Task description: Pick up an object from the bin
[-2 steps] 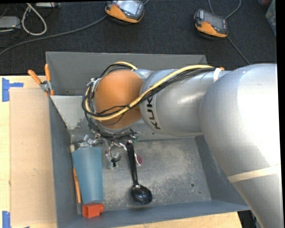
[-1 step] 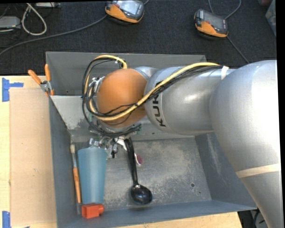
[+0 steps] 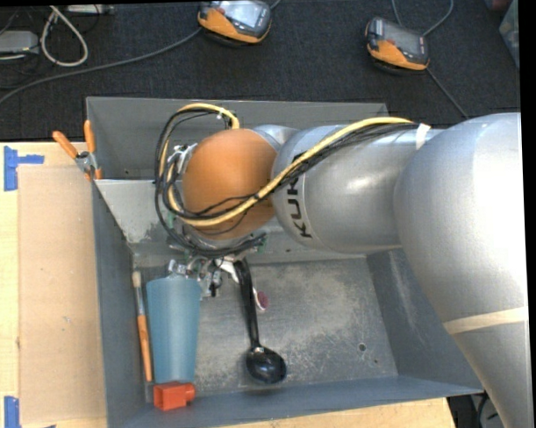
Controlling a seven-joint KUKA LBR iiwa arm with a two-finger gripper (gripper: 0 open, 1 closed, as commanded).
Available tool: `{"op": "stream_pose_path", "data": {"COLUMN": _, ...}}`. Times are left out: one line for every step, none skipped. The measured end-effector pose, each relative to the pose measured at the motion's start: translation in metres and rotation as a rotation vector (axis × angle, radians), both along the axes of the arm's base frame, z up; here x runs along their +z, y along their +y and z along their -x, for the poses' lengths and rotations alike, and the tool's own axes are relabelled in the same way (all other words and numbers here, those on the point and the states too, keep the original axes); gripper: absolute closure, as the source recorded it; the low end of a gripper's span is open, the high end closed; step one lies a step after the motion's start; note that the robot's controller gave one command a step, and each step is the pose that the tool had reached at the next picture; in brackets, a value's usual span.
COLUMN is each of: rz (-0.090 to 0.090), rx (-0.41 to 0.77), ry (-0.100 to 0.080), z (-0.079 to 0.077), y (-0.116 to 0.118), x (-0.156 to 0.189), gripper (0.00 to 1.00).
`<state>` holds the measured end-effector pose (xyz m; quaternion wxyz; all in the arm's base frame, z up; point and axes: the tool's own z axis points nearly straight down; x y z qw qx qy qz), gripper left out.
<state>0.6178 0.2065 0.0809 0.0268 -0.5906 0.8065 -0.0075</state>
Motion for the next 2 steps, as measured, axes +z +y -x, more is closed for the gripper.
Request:
{"op": "stream_pose_path", "data": {"rz": 0.005, "rx": 0.001, "ry": 0.020, "z": 0.006, "y": 0.000, "x": 0.027, "gripper": 1.00}}
{"op": "stream_pose_path", "data": {"rz": 0.004, "rx": 0.000, "ry": 0.022, "z": 0.007, "y": 0.001, "x": 0.078, "gripper": 1.00}}
